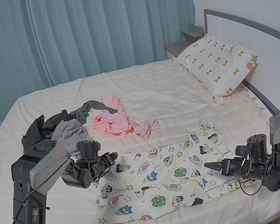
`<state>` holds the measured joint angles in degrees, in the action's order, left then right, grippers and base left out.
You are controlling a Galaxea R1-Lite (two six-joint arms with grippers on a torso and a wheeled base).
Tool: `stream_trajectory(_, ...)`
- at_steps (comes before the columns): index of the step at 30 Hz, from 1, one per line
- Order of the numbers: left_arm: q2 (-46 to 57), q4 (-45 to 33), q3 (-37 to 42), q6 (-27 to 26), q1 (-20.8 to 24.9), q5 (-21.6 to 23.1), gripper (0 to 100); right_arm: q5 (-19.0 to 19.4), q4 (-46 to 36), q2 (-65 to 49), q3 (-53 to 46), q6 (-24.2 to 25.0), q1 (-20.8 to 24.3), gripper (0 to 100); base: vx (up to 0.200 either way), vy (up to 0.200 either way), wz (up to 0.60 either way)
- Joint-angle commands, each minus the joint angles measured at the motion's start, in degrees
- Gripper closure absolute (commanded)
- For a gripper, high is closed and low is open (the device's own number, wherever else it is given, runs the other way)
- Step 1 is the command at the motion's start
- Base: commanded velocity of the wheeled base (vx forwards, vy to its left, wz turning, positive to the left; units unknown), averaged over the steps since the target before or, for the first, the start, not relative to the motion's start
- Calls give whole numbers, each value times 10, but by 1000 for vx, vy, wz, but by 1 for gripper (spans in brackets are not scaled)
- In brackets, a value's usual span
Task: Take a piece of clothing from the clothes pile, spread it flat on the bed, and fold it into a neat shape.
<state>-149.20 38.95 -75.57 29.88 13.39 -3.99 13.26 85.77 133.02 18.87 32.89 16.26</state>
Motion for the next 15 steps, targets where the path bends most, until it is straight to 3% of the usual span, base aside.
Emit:
stream_trajectory(1, -4, -9, -5, 0, 0, 0, 0, 0, 0, 0, 0, 0, 0, 0, 0, 0, 0)
stream_trajectory(6, -10, -34, -32, -1, 2, -1, 0, 0, 0, -1, -1, 0, 0, 0, 0, 0, 0)
stream_trajectory(7, -10, -35, -32, -1, 2, -1, 100, 0, 0, -1, -1, 0, 0, 0, 0, 0, 0)
stream_trajectory(15, -9, -48, -34, 0, 1, 0, 100, 0, -2, -3, 7, -2, -4, 0, 0, 0, 0)
